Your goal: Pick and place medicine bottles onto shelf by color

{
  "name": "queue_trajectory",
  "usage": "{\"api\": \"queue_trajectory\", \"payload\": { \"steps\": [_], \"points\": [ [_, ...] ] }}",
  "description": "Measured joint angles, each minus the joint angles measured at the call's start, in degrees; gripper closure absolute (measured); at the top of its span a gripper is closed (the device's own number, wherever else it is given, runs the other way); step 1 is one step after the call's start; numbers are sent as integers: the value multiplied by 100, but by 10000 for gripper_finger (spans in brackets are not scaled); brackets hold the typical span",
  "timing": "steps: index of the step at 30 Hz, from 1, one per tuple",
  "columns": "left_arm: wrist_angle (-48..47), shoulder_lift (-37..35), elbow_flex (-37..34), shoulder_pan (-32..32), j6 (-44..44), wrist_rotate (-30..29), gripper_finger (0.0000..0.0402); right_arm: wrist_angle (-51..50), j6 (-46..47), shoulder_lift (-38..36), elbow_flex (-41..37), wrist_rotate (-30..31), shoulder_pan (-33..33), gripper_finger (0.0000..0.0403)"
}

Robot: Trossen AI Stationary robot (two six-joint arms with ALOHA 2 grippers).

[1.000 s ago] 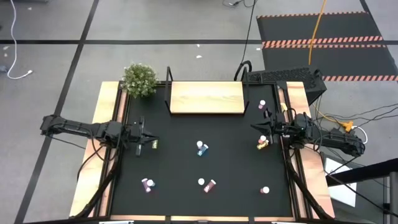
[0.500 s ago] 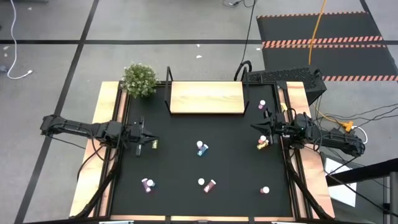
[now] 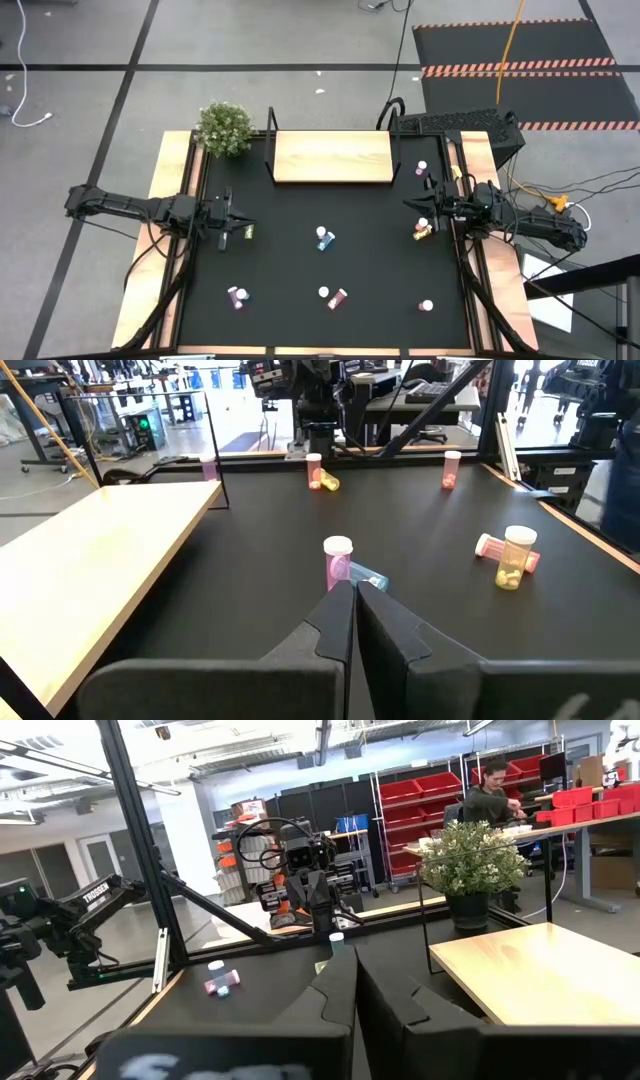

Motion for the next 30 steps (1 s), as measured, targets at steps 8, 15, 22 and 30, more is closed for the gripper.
{"api": "queue_trajectory", "payload": {
  "steps": [8, 15, 22, 30],
  "points": [
    [-1, 0, 0, 0, 0, 0, 380, -2, 1, 2, 1, -1, 0, 401],
    [-1, 0, 0, -1, -2, 2, 380, 611, 585, 1, -1, 16, 0, 401],
    [8, 2, 0, -1, 0, 0, 380, 453, 2488, 113, -1, 2231, 0, 401],
    [38, 2, 0, -1, -2, 0, 380, 407, 4329, 529, -1, 2497, 3, 401]
  ]
}}
